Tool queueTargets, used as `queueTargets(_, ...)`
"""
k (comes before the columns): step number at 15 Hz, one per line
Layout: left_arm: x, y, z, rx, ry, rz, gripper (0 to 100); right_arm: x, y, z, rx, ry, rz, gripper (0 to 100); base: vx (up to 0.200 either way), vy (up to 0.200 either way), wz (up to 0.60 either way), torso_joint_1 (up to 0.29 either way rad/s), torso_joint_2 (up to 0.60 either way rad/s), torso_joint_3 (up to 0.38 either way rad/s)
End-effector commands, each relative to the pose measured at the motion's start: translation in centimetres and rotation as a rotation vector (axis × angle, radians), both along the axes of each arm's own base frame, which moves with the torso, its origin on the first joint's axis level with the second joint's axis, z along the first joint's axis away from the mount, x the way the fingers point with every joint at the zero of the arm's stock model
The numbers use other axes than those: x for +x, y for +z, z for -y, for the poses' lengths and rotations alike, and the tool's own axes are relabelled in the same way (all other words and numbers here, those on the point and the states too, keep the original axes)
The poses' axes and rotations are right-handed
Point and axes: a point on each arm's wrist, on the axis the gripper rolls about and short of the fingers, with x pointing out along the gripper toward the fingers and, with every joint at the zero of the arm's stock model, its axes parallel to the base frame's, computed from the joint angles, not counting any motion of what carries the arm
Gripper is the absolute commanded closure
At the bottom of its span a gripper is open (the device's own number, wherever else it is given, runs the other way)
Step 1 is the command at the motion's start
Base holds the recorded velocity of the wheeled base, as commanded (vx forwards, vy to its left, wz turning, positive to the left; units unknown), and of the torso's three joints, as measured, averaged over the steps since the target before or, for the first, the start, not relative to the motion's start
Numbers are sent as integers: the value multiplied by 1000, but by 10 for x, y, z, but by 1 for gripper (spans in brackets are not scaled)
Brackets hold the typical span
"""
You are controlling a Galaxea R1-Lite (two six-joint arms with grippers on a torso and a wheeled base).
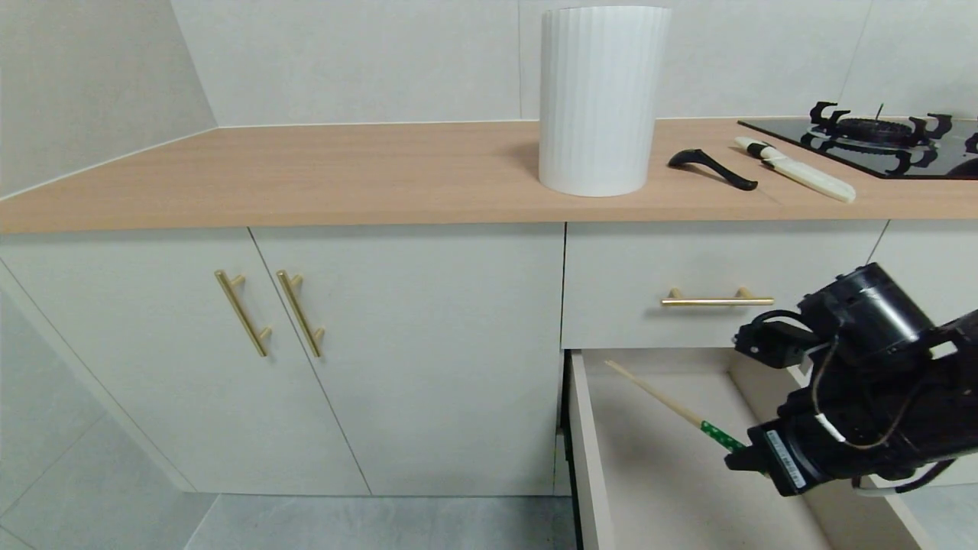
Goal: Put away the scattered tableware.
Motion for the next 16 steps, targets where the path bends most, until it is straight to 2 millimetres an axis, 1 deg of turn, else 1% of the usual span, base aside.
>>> queueTargets(1,0,0,0,-1,0,-2,0,29,-41,-14,-42,-34,-103,100,0,0,0,0,0,0)
queueTargets(2,0,0,0,-1,0,0,0,34,-48,-16,-44,-64,-120,100,0,0,0,0,0,0)
queueTargets(4,0,0,0,-1,0,0,0,49,-66,-24,-43,-123,-133,100,0,0,0,0,0,0)
queueTargets(7,0,0,0,-1,0,0,0,69,-97,-33,-70,-213,-172,100,0,0,0,0,0,0)
queueTargets(8,0,0,0,-1,0,0,0,73,-103,-35,-79,-235,-175,100,0,0,0,0,0,0)
queueTargets(9,0,0,0,-1,0,0,0,78,-116,-37,-101,-270,-188,100,0,0,0,0,0,0)
queueTargets(10,0,0,0,-1,0,0,0,81,-127,-39,-127,-281,-188,100,0,0,0,0,0,0)
queueTargets(11,0,0,0,-1,0,0,0,82,-133,-40,-142,-286,-192,100,0,0,0,0,0,0)
queueTargets(12,0,0,0,-1,0,0,0,83,-137,-40,-144,-286,-195,100,0,0,0,0,0,0)
queueTargets(14,0,0,0,-1,0,0,0,88,-153,-43,-146,-289,-195,100,0,0,0,0,0,0)
queueTargets(16,0,0,0,-1,0,0,0,90,-162,-44,-149,-290,-194,100,0,0,0,0,0,0)
